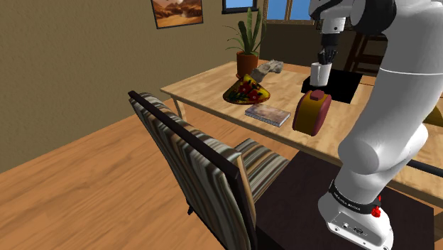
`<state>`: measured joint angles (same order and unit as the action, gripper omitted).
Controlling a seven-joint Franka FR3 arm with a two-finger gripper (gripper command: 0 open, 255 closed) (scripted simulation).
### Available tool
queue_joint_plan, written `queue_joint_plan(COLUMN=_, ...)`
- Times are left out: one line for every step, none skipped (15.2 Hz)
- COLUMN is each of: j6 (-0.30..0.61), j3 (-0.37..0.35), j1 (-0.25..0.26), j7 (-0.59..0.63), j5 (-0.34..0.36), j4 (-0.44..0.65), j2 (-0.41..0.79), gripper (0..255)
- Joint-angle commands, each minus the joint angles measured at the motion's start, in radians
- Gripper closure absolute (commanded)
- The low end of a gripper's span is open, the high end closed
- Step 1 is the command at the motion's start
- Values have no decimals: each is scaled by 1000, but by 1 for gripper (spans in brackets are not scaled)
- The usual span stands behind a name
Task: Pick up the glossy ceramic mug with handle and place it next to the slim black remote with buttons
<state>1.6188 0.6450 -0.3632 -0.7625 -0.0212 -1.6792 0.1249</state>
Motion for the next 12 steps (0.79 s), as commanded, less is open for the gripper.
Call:
queue_joint_plan(j6=18, j3=12, j1=1, j7=-6, j5=47, j4=-79, j2=-76, gripper=255)
queue_joint_plan(j6=25, j3=16, j1=-1, j7=-7, j5=70, j4=-115, j2=-112, gripper=255)
queue_joint_plan(j6=31, j3=20, j1=-3, j7=-7, j5=93, j4=-148, j2=-147, gripper=255)
queue_joint_plan(j6=35, j3=23, j1=-7, j7=-8, j5=115, j4=-180, j2=-183, gripper=255)
queue_joint_plan(j6=39, j3=26, j1=-13, j7=-9, j5=138, j4=-211, j2=-217, gripper=255)
queue_joint_plan(j6=41, j3=28, j1=-20, j7=-10, j5=160, j4=-240, j2=-251, gripper=255)
queue_joint_plan(j6=42, j3=30, j1=-27, j7=-12, j5=182, j4=-268, j2=-285, gripper=255)
queue_joint_plan(j6=42, j3=32, j1=-36, j7=-15, j5=204, j4=-294, j2=-317, gripper=255)
queue_joint_plan(j6=42, j3=33, j1=-46, j7=-18, j5=225, j4=-319, j2=-349, gripper=255)
queue_joint_plan(j6=40, j3=35, j1=-58, j7=-22, j5=246, j4=-343, j2=-381, gripper=255)
queue_joint_plan(j6=38, j3=36, j1=-69, j7=-27, j5=266, j4=-365, j2=-411, gripper=255)
queue_joint_plan(j6=35, j3=38, j1=-82, j7=-33, j5=286, j4=-386, j2=-441, gripper=255)
